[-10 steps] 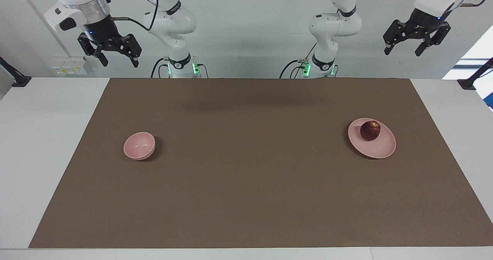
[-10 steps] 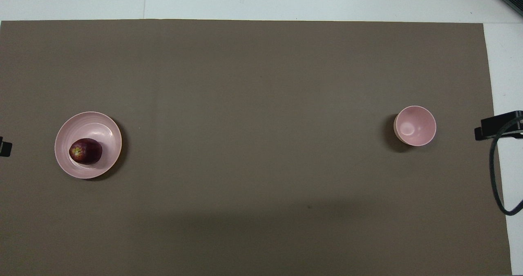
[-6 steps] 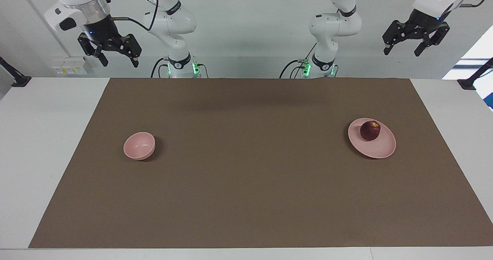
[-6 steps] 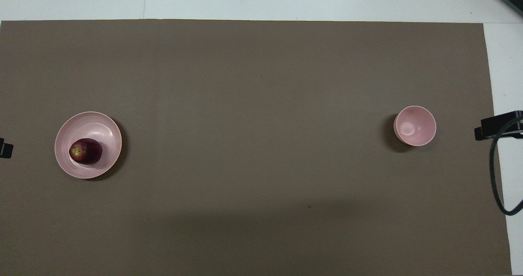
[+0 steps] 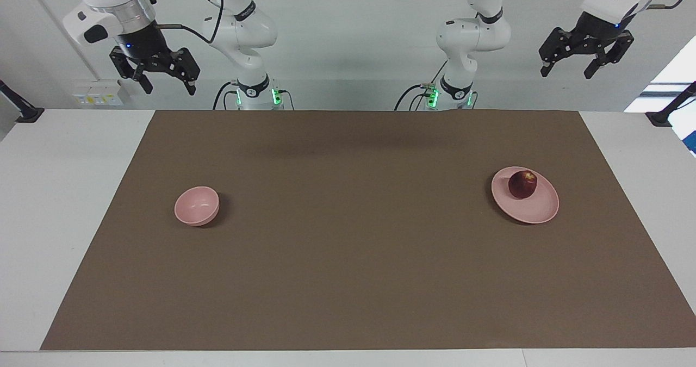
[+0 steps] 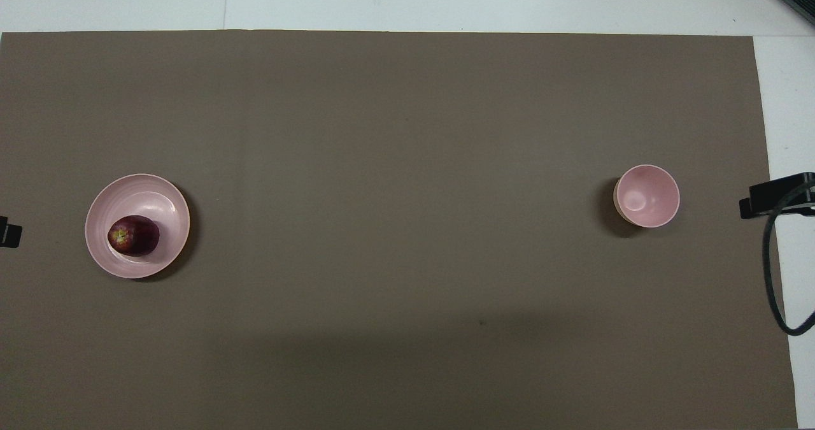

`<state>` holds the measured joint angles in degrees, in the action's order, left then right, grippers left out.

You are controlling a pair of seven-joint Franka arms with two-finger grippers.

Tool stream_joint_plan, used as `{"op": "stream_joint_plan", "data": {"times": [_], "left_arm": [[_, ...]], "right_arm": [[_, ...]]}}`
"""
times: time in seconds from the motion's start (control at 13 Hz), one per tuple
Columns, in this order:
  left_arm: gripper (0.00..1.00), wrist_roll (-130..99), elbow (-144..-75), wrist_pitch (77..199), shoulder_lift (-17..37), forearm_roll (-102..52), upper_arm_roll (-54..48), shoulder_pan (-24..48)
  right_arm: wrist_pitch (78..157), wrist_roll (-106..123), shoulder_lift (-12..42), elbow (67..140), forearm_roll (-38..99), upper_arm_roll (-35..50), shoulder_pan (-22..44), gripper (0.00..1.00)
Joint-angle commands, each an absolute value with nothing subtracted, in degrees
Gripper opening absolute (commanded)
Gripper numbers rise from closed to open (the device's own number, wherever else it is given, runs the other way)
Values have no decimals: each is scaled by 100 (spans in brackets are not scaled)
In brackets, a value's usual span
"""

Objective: Move apple from plate to bowl

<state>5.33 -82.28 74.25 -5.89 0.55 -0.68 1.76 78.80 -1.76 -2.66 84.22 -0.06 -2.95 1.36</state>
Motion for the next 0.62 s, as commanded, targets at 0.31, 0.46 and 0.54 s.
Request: {"op": "stream_joint_plan", "data": {"times": [0.31, 0.46, 0.54], "left_arm": [[100, 545, -8613, 7663, -817, 62, -88, 114], [100, 545, -8814, 7848, -817, 62, -79, 114], [100, 545, -8963, 7953, -826, 62, -70, 114]], "right_arm": [[7980, -167, -369, 8552, -79, -325, 158, 100], [7980, -167, -369, 8552, -79, -325, 149, 100], [7980, -167, -369, 8552, -79, -325, 158, 100]]}}
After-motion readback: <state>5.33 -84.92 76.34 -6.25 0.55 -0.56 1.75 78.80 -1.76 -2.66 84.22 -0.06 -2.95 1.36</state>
